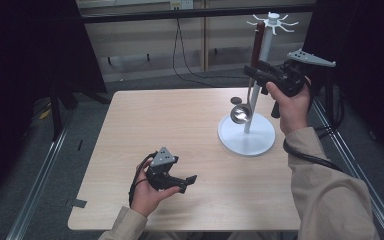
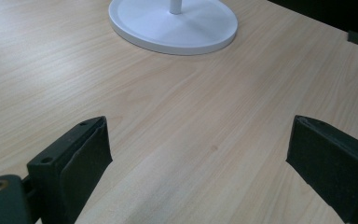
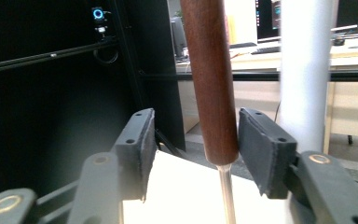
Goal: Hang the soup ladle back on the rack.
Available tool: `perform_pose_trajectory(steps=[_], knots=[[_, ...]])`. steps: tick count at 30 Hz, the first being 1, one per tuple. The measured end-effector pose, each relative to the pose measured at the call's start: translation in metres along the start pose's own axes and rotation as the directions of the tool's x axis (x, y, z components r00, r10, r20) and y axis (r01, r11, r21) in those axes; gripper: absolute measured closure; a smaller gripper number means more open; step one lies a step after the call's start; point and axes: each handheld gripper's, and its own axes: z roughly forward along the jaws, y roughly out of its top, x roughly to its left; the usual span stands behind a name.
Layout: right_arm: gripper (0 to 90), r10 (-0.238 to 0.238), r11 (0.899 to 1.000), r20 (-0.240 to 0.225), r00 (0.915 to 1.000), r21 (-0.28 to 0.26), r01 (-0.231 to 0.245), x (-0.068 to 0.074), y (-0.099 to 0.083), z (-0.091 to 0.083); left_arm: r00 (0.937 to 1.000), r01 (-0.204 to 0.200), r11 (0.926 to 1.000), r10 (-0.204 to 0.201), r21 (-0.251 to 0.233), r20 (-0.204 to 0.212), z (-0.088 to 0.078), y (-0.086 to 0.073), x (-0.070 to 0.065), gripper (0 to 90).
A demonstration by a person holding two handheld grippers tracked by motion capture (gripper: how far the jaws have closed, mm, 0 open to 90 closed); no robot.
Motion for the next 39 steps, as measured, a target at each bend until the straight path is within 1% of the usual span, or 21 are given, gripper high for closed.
perform_pose_trajectory(steps=[2, 3, 5, 8, 9, 11, 13, 14, 16, 17, 20, 21, 23, 24, 26, 28, 31, 36, 37, 38, 39], knots=[[43.4, 0.001, 1.0, 0.003, 1.0, -0.003, -0.001, 0.0, 0.0, -0.001, 1.0, -0.001, 1.0, 0.001, 0.002, -0.003, -0.001, 0.0, 0.0, 5.9], [40.1, -0.002, 1.0, 0.01, 0.9999, -0.002, 0.002, 0.002, 0.0, -0.003, 1.0, -0.001, 1.0, 0.001, -0.001, -0.005, -0.002, 0.001, 0.001, 5.9], [38.7, -0.002, 1.0, 0.011, 0.9999, -0.002, 0.002, 0.002, -0.001, -0.003, 1.0, -0.003, 1.0, 0.003, -0.005, -0.005, -0.002, 0.001, 0.001, 5.9], [34.9, -0.016, 1.0, 0.031, 0.9994, 0.003, 0.016, 0.004, -0.001, -0.008, 1.0, -0.005, 1.0, 0.005, -0.002, -0.005, -0.003, 0.001, 0.0, 5.9], [33.6, -0.016, 1.0, 0.031, 0.9994, 0.0, 0.017, 0.005, -0.001, -0.009, 1.0, 0.001, 1.0, -0.001, -0.006, -0.005, -0.003, 0.001, 0.0, 5.9], [29.9, -0.023, 1.0, 0.047, 0.9986, 0.009, 0.023, 0.006, -0.003, -0.014, 1.0, -0.006, 1.0, 0.006, -0.001, -0.005, -0.001, 0.002, 0.0, 5.9], [28.5, -0.024, 1.0, 0.048, 0.9985, 0.01, 0.024, 0.006, -0.004, -0.016, 1.0, -0.001, 1.0, 0.001, -0.004, -0.003, -0.001, 0.003, 0.0, 5.9], [26.6, -0.028, 1.0, 0.057, 0.998, 0.015, 0.027, 0.006, -0.007, -0.02, 0.9998, -0.017, 0.9998, 0.017, 0.011, -0.005, -0.001, 0.004, 0.0, 5.9], [25.7, -0.029, 0.999, 0.06, 0.9978, 0.02, 0.028, 0.007, -0.008, -0.022, 0.9999, -0.013, 0.9999, 0.013, 0.006, 0.0, 0.0, 0.004, 0.0, 5.9], [24.5, -0.047, 0.999, 0.063, 0.9969, 0.028, 0.045, 0.007, -0.012, -0.026, 0.9999, -0.011, 0.9999, 0.011, 0.008, 0.003, 0.001, 0.003, 0.0, 5.9], [22.9, -0.045, 0.998, 0.068, 0.9967, 0.037, 0.042, 0.008, -0.015, -0.029, 0.9999, -0.011, 0.9999, 0.011, 0.008, 0.001, 0.002, 0.003, 0.0, 5.9], [21.7, -0.057, 0.997, 0.07, 0.9959, 0.052, 0.053, 0.009, -0.019, -0.033, 0.9999, -0.014, 0.9998, 0.014, 0.01, 0.0, 0.002, 0.003, 0.001, 5.9], [21.1, -0.058, 0.997, 0.067, 0.9961, 0.055, 0.054, 0.01, -0.021, -0.034, 0.9999, -0.014, 0.9998, 0.014, 0.01, -0.002, 0.001, 0.003, 0.0, 5.9], [19.4, -0.061, 0.996, 0.073, 0.9955, 0.066, 0.056, 0.012, -0.025, -0.037, 0.9999, -0.012, 0.9998, 0.012, 0.013, -0.012, 0.0, 0.004, 0.0, 5.9], [18.3, -0.062, 0.996, 0.066, 0.9959, 0.067, 0.057, 0.014, -0.028, -0.04, 0.9999, -0.013, 0.9999, 0.013, 0.009, -0.011, 0.0, 0.003, 0.001, 5.9], [17.7, -0.063, 0.996, 0.071, 0.9955, 0.069, 0.058, 0.015, -0.029, -0.041, 0.9998, -0.013, 0.9999, 0.013, 0.01, -0.013, -0.001, 0.004, 0.001, 5.9], [16.8, -0.059, 0.995, 0.06, 0.9965, 0.078, 0.055, 0.019, -0.036, -0.044, 0.9999, -0.003, 1.0, 0.003, 0.001, -0.013, -0.002, 0.003, 0.001, 5.9], [16.0, -0.07, 0.994, 0.05, 0.9963, 0.087, 0.065, 0.025, -0.042, -0.047, 0.9998, -0.012, 0.9999, 0.012, 0.01, -0.016, -0.003, 0.003, 0.002, 5.9], [15.9, -0.07, 0.994, 0.05, 0.9963, 0.088, 0.065, 0.026, -0.043, -0.047, 0.9999, -0.007, 1.0, 0.007, -0.002, -0.011, -0.003, 0.003, 0.002, 5.9], [15.8, -0.072, 0.993, 0.048, 0.9962, 0.093, 0.068, 0.028, -0.045, -0.048, 0.9998, -0.009, 1.0, 0.009, 0.004, -0.017, -0.004, 0.003, 0.002, 5.9], [15.5, -0.072, 0.993, 0.048, 0.9963, 0.098, 0.067, 0.03, -0.046, -0.048, 0.9999, -0.007, 1.0, 0.006, -0.003, -0.014, -0.004, 0.002, 0.003, 5.9]])
